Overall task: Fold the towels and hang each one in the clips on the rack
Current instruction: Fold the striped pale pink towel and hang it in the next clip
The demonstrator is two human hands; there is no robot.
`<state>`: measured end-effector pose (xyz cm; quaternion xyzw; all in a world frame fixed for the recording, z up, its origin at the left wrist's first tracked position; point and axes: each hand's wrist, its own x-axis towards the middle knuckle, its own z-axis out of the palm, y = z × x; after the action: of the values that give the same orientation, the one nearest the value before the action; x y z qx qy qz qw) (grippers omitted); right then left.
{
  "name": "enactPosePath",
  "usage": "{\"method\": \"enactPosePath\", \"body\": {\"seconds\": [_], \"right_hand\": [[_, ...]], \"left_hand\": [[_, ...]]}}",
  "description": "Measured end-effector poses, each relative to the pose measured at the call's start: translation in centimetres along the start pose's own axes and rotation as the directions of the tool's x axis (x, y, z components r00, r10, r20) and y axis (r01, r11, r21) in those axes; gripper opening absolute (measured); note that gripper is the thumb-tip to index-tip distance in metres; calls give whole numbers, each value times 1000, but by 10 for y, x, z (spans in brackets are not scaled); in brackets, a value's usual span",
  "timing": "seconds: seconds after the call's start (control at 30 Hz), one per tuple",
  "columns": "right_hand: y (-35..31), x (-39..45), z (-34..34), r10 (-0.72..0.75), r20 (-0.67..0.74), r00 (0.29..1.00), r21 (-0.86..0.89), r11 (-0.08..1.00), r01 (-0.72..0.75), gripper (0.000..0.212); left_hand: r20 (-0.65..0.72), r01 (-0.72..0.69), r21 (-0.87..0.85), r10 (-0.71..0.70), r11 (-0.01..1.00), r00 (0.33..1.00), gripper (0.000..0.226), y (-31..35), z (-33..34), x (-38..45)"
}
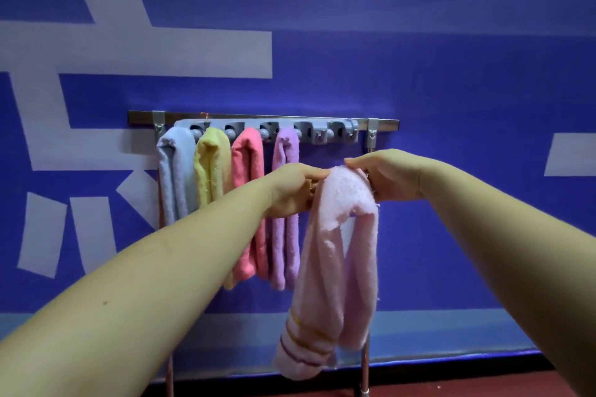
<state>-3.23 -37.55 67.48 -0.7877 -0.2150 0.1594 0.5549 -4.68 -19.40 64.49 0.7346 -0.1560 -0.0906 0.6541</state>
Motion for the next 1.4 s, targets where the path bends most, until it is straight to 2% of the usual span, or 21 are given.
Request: {"method": "enactPosePath", "body": {"seconds": [0.07,0.1,0.2,0.37,0.5,0.53,0.67,0.73,0.83,1.0,1.17,1.4], "right_hand": [[-8,9,-13,-17,-40,999,-1,1000,17,33],[-12,14,-19,-25,-57,998,-7,1000,25,33],[-22,32,-35,-52,-102,993,-32,998,49,28],[-32,68,-56,-96,-268,959,-140,988,60,19],[-43,96,-68,-171,-317,933,-258,962,89,19],[-45,103,-70,-215,-338,916,-289,950,116,22],[-52,132,-73,-325,-367,872,-421,894,156,27],[-55,145,-75,-343,-368,865,-507,853,122,25],[-60,160,-75,-333,-382,862,-615,788,33,26],[-57,184,-78,-280,-388,878,-670,740,-61,28],[-48,198,-80,-240,-380,894,-741,657,-138,32],[-39,197,-72,-225,-385,895,-803,560,-205,43]], "left_hand": [[3,-17,-41,17,999,1000,44,10,2,17],[1,-24,-60,24,998,1000,45,15,3,26],[-51,-38,-25,36,999,998,29,31,3,51],[-98,-38,211,59,977,993,19,57,-20,90],[-89,10,446,32,895,996,33,80,-43,115],[-114,30,468,26,883,993,36,84,-47,119],[-187,72,553,39,830,981,23,93,-66,135],[-228,89,567,52,819,972,29,92,-75,142],[-265,100,657,105,747,958,29,87,-88,159],[-296,170,816,147,553,944,40,86,-99,166],[-259,187,901,140,392,956,36,83,-100,168],[-291,219,919,189,329,938,42,79,-102,173]]}}
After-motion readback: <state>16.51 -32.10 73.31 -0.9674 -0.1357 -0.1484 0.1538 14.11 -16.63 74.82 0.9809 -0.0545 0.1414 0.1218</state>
